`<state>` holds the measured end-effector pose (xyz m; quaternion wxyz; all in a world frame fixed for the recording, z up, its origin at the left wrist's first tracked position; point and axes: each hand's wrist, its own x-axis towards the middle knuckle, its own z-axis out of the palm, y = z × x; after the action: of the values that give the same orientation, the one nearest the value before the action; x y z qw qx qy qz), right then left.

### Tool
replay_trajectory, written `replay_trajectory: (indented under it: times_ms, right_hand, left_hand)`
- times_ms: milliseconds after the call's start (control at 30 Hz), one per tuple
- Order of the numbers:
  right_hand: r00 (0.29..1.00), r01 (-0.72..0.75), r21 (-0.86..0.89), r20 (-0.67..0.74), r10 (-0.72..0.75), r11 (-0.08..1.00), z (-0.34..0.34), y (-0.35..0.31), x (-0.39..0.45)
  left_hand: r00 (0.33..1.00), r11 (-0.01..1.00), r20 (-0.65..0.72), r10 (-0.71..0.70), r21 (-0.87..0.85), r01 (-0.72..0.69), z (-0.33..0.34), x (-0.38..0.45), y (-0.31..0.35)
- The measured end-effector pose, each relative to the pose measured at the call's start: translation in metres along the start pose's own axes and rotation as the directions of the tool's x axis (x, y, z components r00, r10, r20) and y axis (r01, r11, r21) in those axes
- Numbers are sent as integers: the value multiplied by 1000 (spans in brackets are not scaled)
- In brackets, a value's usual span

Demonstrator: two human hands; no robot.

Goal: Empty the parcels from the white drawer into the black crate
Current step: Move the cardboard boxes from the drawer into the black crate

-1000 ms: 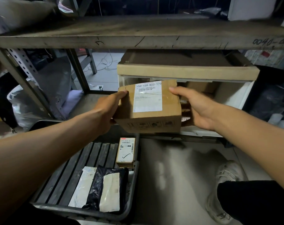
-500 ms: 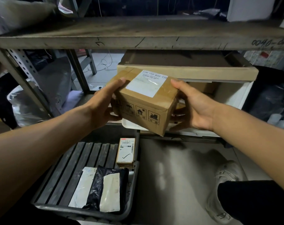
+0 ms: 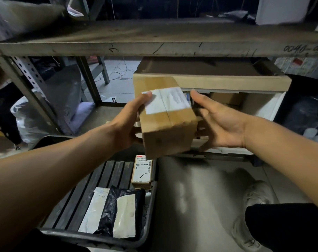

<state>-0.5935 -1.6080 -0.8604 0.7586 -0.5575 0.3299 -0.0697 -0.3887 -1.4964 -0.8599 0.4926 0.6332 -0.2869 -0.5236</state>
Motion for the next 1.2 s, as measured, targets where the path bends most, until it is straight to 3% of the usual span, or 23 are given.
replay_trajectory:
  times_ms: [167, 333, 500, 800, 867, 967, 1033, 1100, 1200]
  right_hand:
    - [991, -4, 9, -136, 5, 1000, -4, 3, 9]
    - [977, 11, -2, -212, -11, 1000, -5, 3, 10]
    - [937, 51, 64, -349, -25, 997, 2, 1, 9]
    - [966, -57, -16, -252, 51, 998, -10, -4, 1]
    - [970, -31, -3, -242, 30, 999, -9, -5, 1]
    - [947, 47, 136, -321, -1, 990, -5, -9, 4]
    - [924, 84, 237, -382, 13, 968, -1, -10, 5]
    - [923, 90, 271, -384, 22, 958, -1, -8, 6]
    - [959, -5, 252, -273, 76, 968, -2, -5, 4]
  left_hand:
    - [984, 983, 176, -17, 183, -16, 14, -1, -7]
    - [972, 978, 235, 14, 198, -61, 17, -5, 5]
    - [943, 943, 295, -155, 329, 52, -2, -6, 8]
    - [896, 933, 388, -217, 353, 73, -44, -7, 11]
    - [916, 946, 361, -176, 318, 57, -45, -8, 9]
    - [985, 991, 172, 16, 130, -39, -43, -4, 7]
    - [991, 994, 84, 103, 32, -106, -42, -2, 7]
    - [994, 997, 82, 75, 15, -76, -39, -1, 8]
    - [993, 1000, 113, -28, 2, 28, -36, -2, 8]
